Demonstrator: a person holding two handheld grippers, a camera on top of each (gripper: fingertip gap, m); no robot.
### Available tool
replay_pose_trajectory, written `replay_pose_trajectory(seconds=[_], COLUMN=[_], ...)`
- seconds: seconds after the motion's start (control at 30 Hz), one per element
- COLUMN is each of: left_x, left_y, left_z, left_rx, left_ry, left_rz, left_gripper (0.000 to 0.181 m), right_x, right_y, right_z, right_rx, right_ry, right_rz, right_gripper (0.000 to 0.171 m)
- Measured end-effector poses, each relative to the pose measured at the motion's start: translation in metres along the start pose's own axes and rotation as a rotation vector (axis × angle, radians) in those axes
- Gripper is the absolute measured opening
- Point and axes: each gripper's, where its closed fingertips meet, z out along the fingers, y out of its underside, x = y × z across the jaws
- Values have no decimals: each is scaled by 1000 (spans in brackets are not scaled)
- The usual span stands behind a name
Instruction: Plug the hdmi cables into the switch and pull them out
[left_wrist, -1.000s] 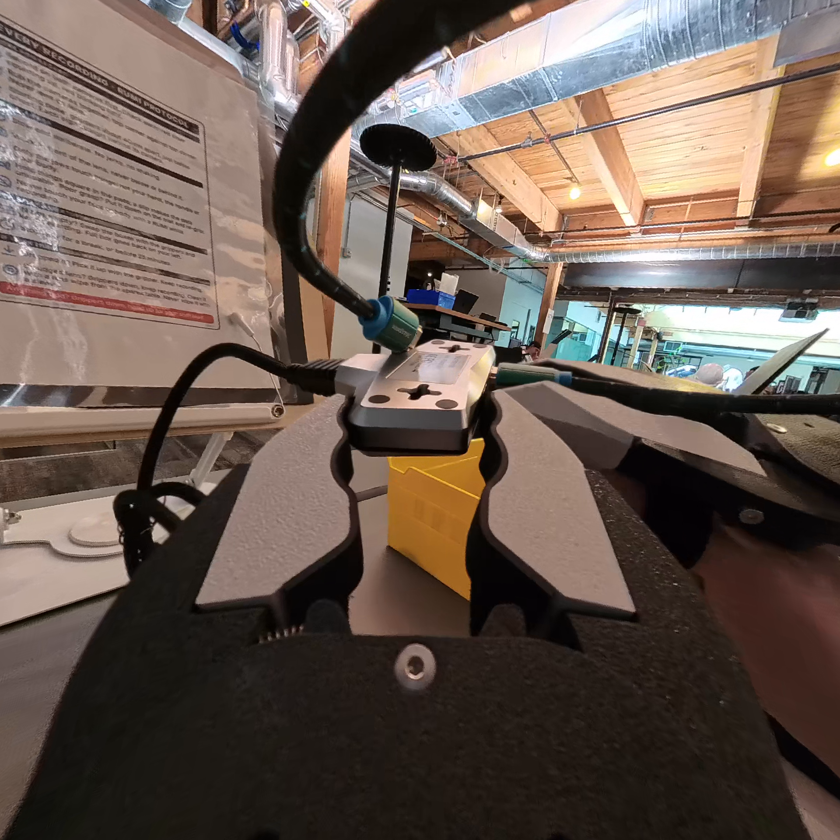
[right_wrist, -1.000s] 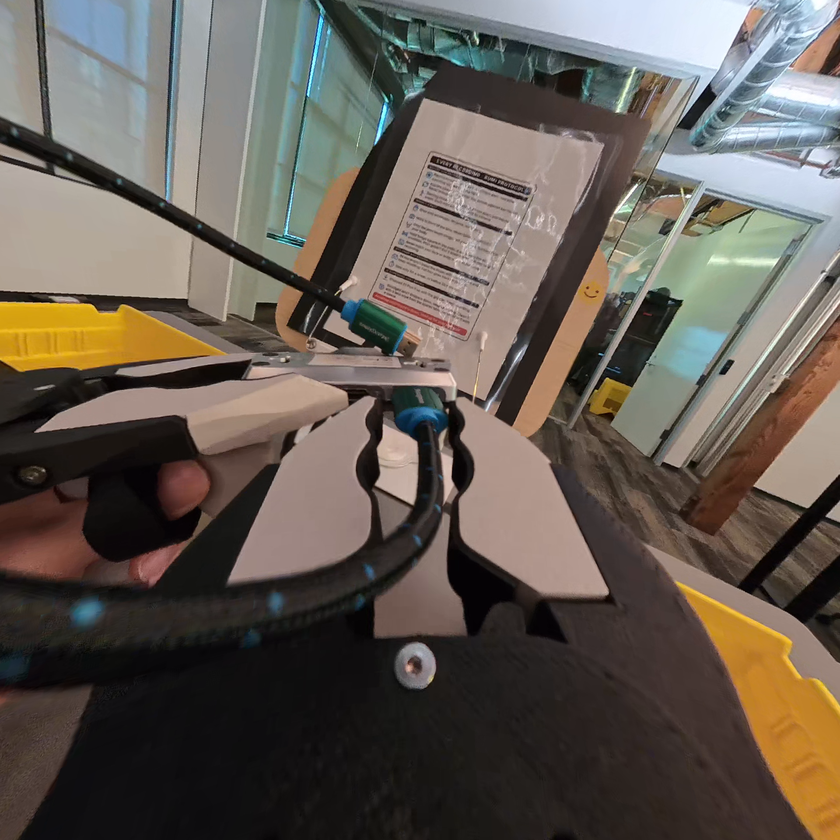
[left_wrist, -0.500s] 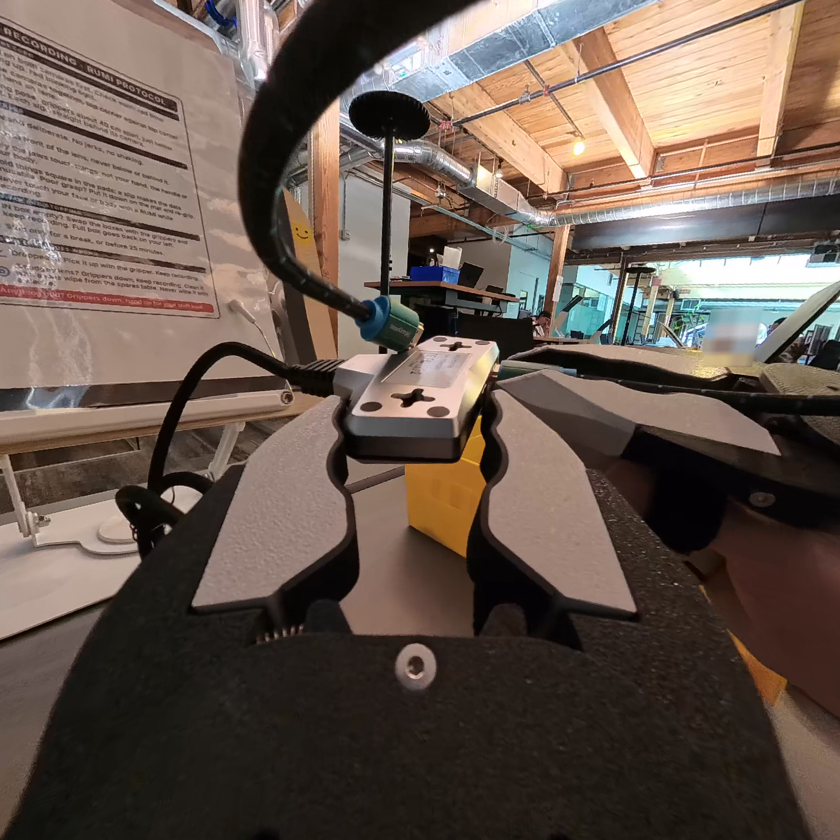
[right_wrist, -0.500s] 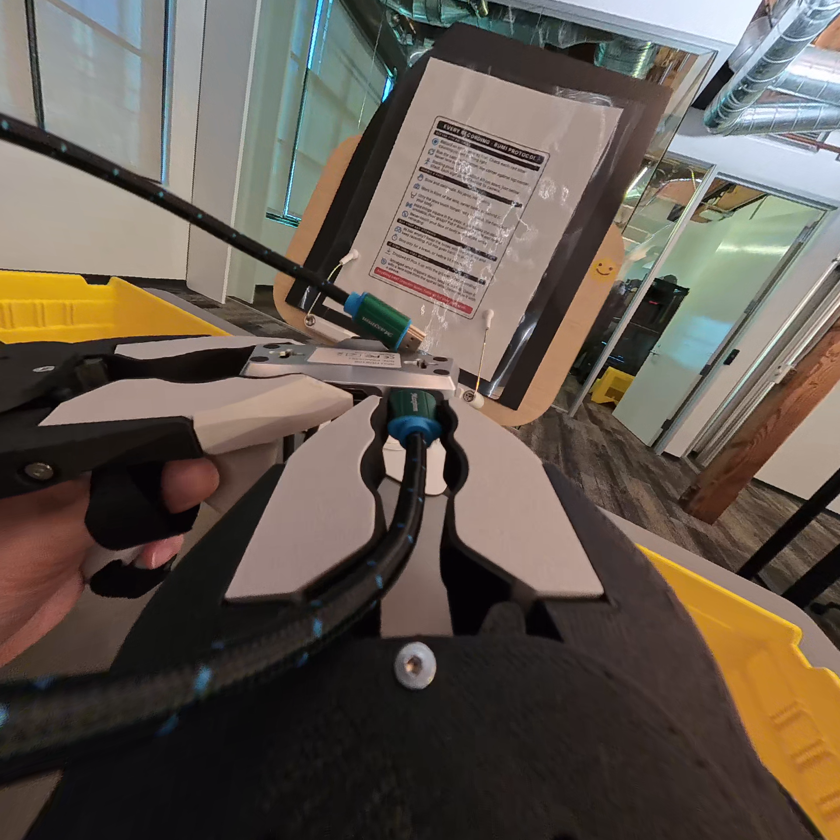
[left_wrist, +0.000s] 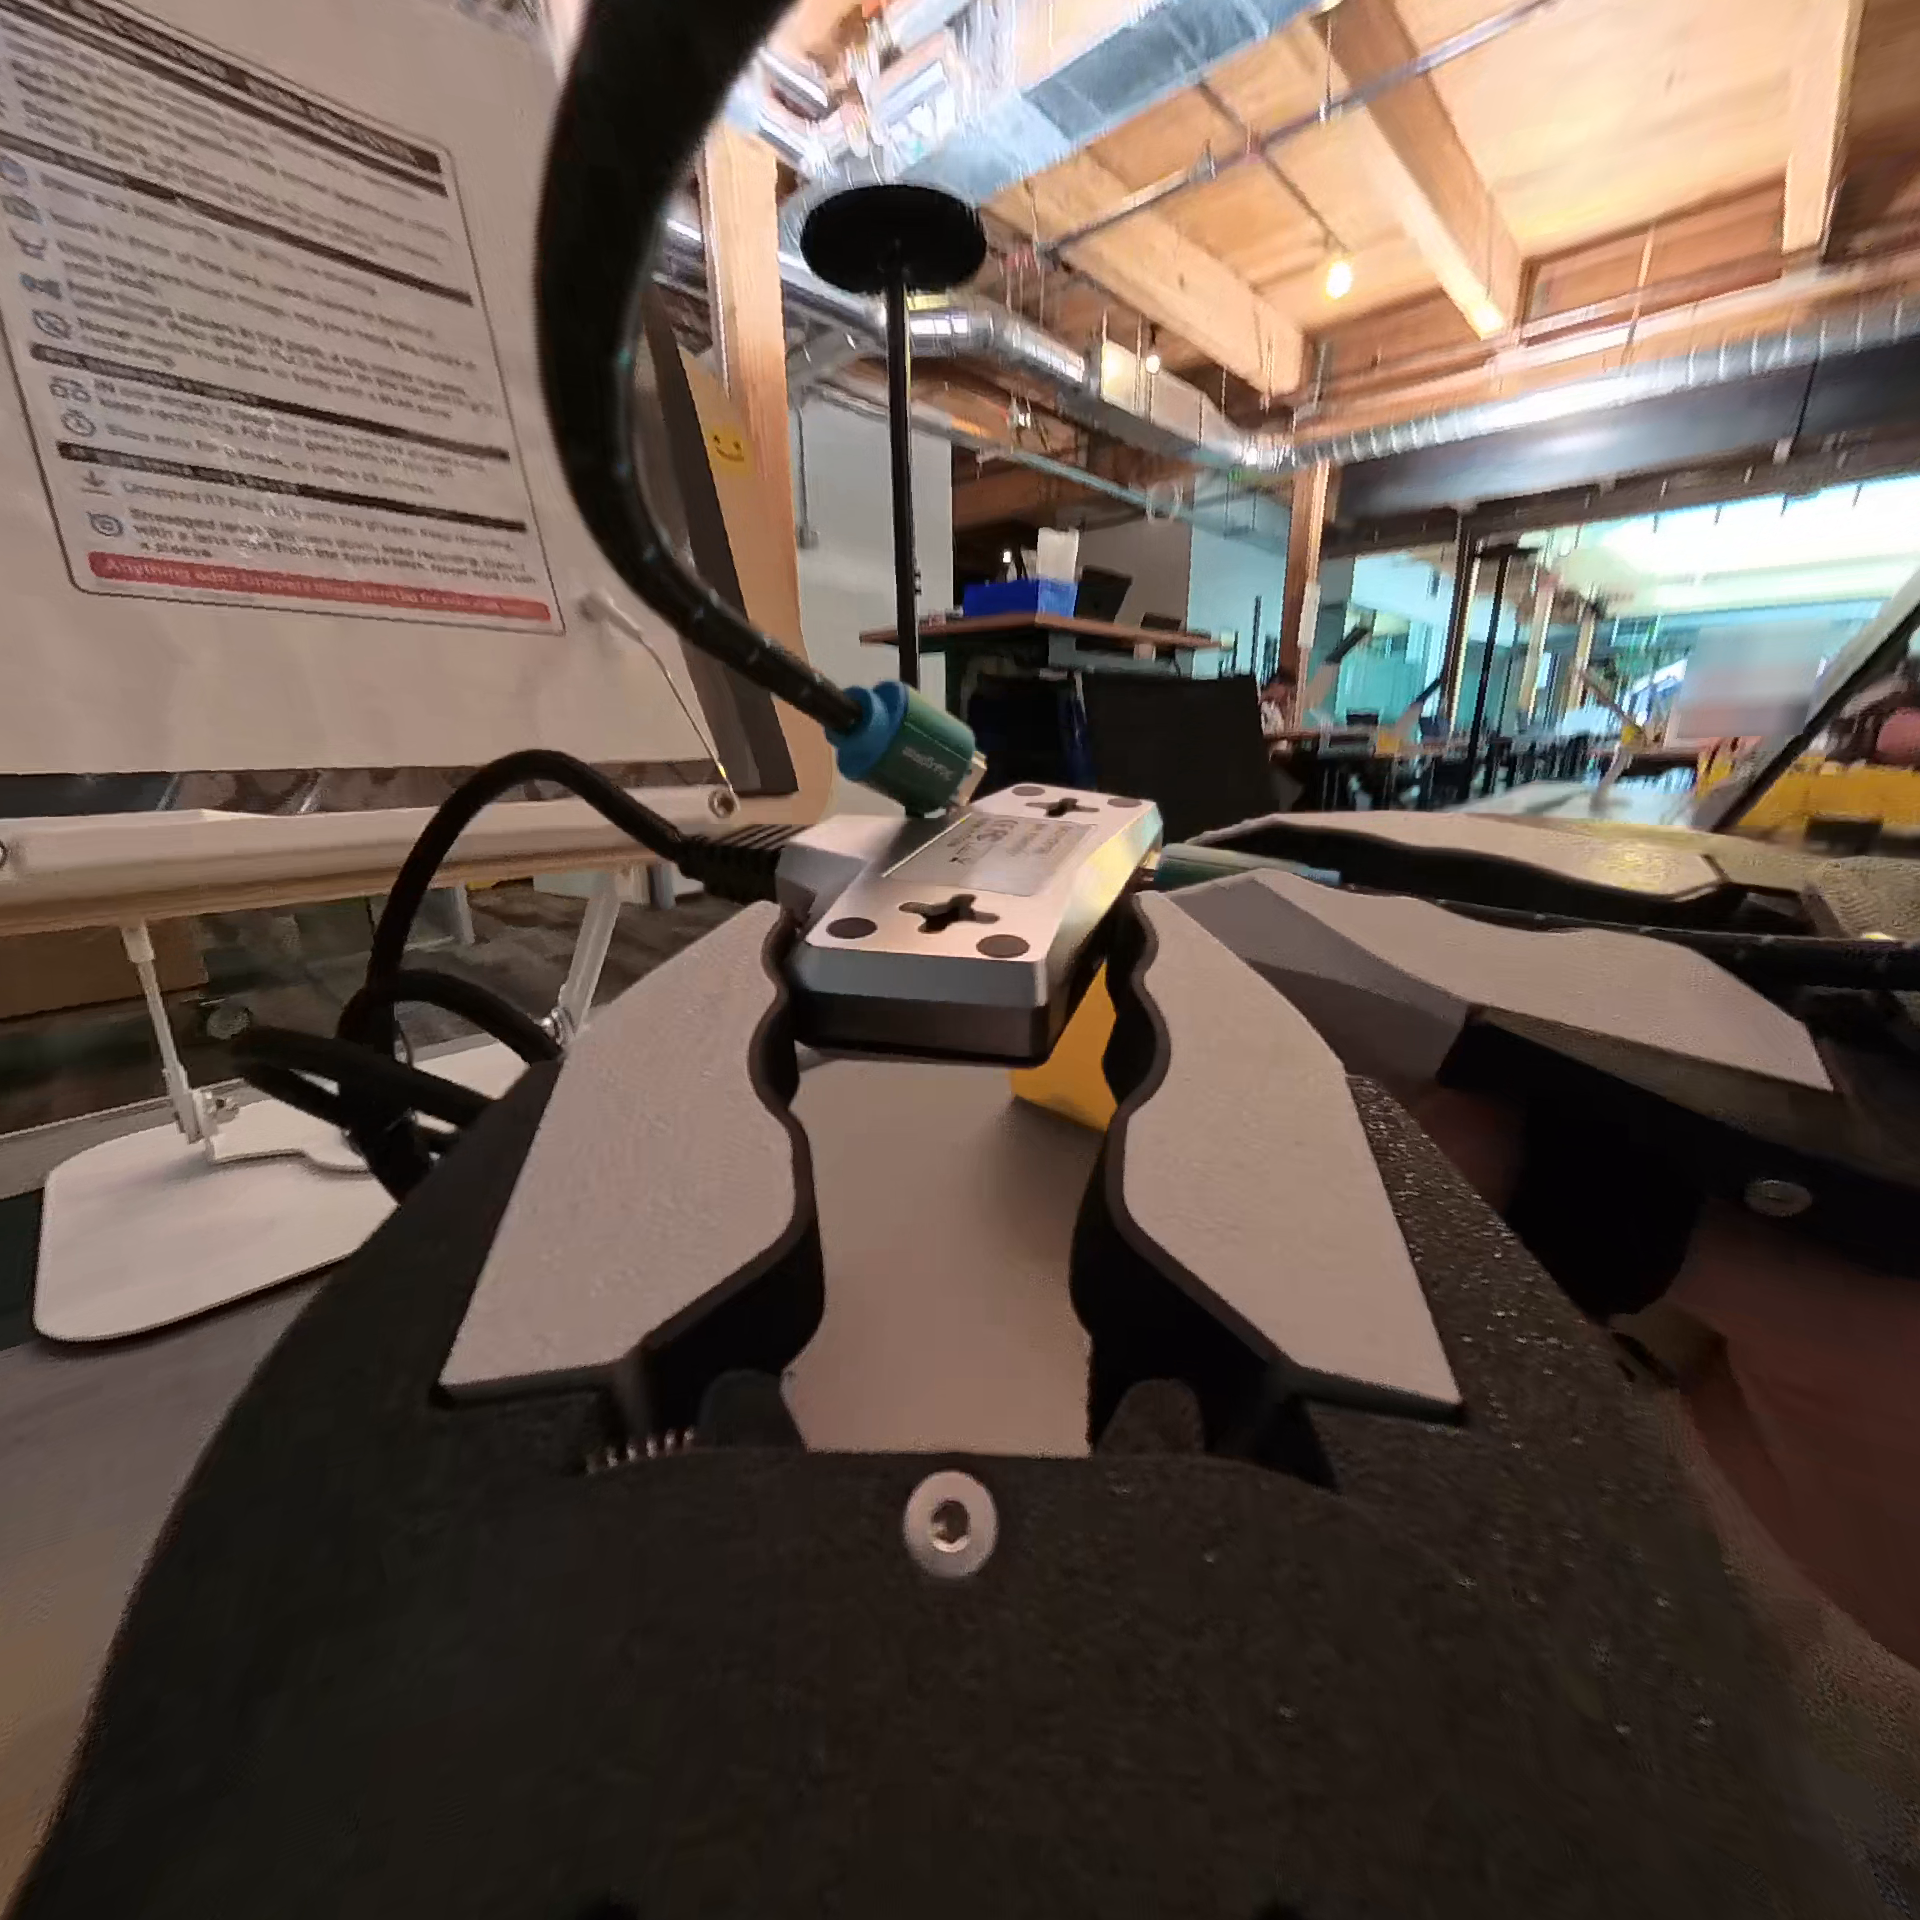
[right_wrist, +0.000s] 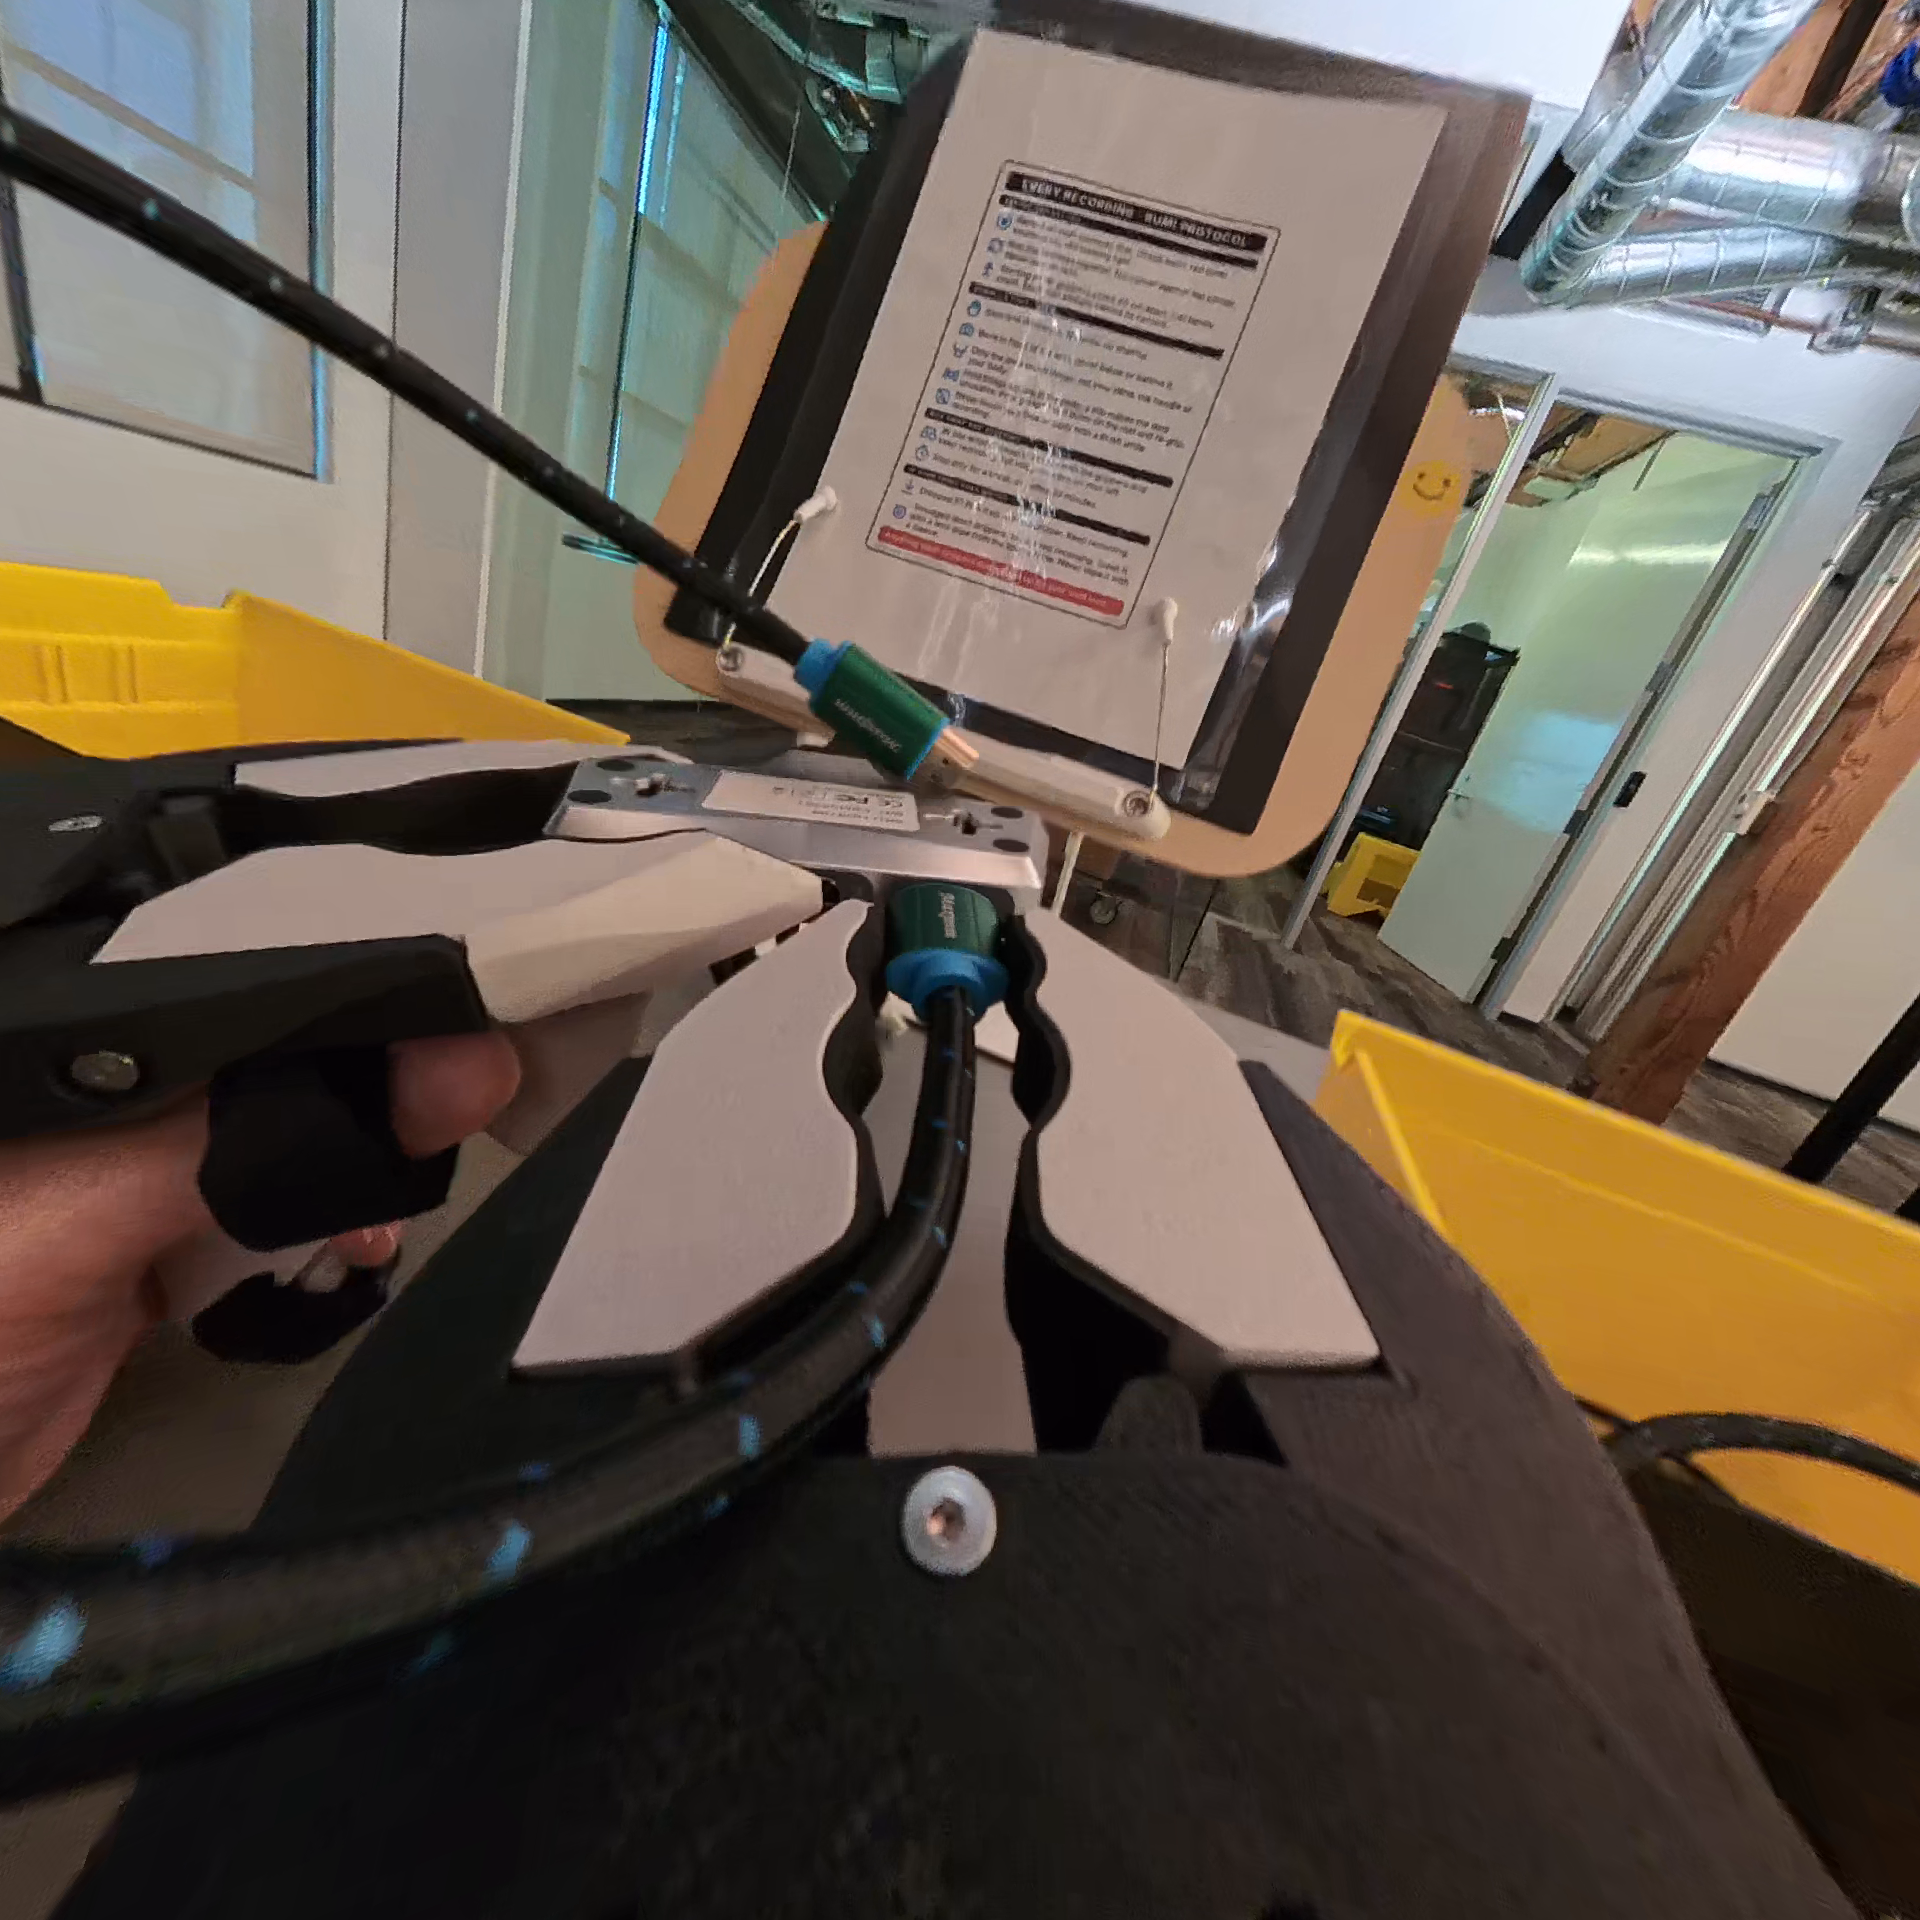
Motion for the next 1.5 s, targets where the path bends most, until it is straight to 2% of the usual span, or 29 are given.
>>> replay_pose_trajectory(seconds=[0.17,0.47,0.73,0.77,0.8,0.83,0.9,0.93,1.07,1.17,1.23,1.3,1.4,1.5], left_x=[4,5,10,-3,-34,-54,-41,-33,-11,-15,-21,-27,-29,-28], left_y=[24,28,26,30,37,34,23,23,28,27,24,22,19,19], left_z=[10,10,13,12,6,1,7,10,18,17,15,13,11,12], left_rx=[-173,-214,-206,-236,-287,-268,-183,-193,-233,-219,-202,-188,-172,-169], left_ry=[23,72,85,-11,-229,-343,-186,-133,-76,-77,-86,-97,-104,-102], left_rz=[34,-45,-1,11,29,13,-131,-144,-23,-40,-64,-89,-110,-105], left_gripper=[57,58,58,58,57,56,55,55,55,55,55,55,55,55], right_x=[10,9,12,10,10,8,8,7,16,25,37,54,111,165], right_y=[26,26,25,19,9,7,12,15,12,-22,-59,-79,-95,-90], right_z=[-2,-5,-11,-14,-20,-22,-20,-18,-20,-28,-39,-46,-65,-86], right_rx=[-49,-80,-55,-26,7,-13,-41,-49,-54,-21,13,-90,-228,-253], right_ry=[46,111,78,77,103,121,131,120,127,106,75,-10,-48,-40], right_rz=[179,134,220,199,151,103,106,125,152,176,195,162,80,-160], right_gripper=[22,22,22,22,22,22,22,22,22,22,22,22,22,22])
